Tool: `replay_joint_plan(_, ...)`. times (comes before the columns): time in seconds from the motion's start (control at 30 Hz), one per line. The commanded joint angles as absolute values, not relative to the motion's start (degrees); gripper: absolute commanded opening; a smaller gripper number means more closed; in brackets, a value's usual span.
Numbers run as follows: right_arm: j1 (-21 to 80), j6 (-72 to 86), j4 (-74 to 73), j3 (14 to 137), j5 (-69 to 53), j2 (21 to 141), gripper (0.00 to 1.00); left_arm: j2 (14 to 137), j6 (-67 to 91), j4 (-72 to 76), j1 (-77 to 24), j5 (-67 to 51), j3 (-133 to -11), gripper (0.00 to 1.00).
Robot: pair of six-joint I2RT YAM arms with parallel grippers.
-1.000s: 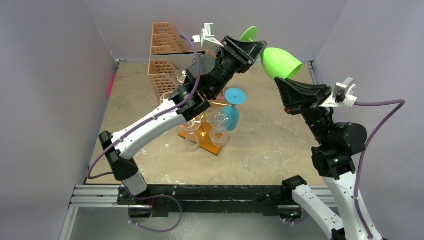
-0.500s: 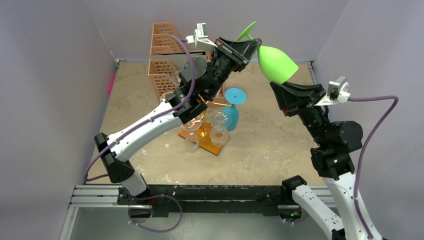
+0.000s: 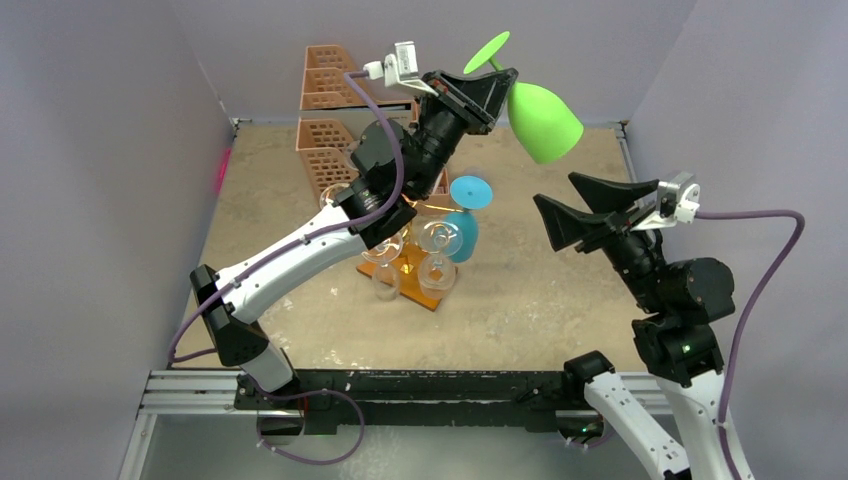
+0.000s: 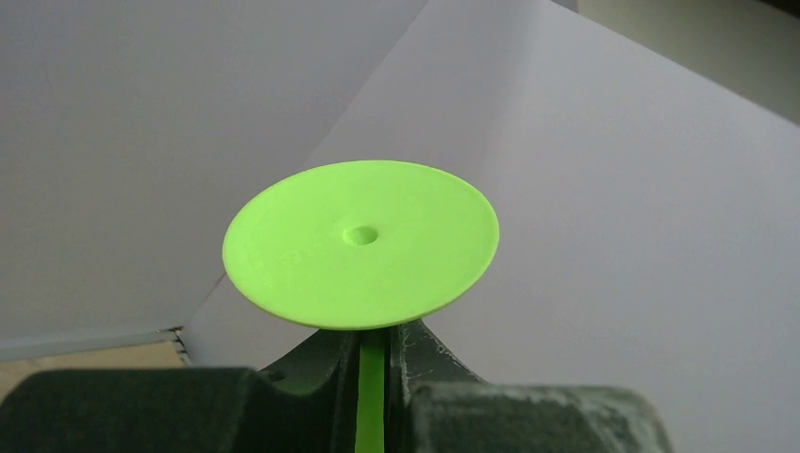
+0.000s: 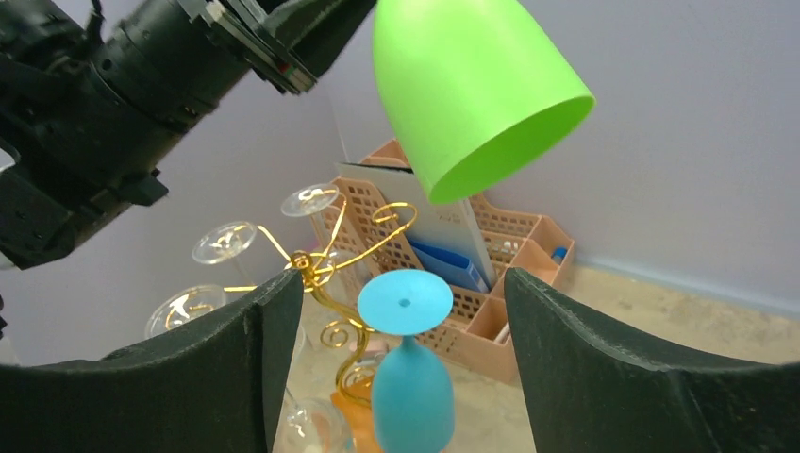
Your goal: Place the wine glass upside down on the wine glass rack
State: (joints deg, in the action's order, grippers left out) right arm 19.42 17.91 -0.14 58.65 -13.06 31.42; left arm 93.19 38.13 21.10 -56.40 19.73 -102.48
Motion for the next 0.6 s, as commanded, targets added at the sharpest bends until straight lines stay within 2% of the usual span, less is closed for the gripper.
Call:
replay_joint_plan(0.0, 19.2, 18.6, -8.7, 64.4, -12.1, 32.9, 0.79, 93.0, 21.2, 24.0, -56.5, 13.6, -106.9, 0.00)
replay_joint_plan(0.17, 19.3, 23.7, -23.3, 76.8, -17.4, 40.1, 0.78, 92.6, 9.7, 23.6, -56.5, 8.4, -106.5, 0.00)
replay_joint_plan(0.4, 19.2, 38.3, -17.6, 77.2, -22.4, 41.0, 0.80, 93.8, -3.4, 23.2, -56.5, -2.8, -106.0, 0.00)
replay_joint_plan(0.57, 19.2, 49.1, -14.0, 78.2, -17.3, 42.9, 0.71, 93.5, -14.6, 24.7, -56.5, -10.4, -101.6, 0.00)
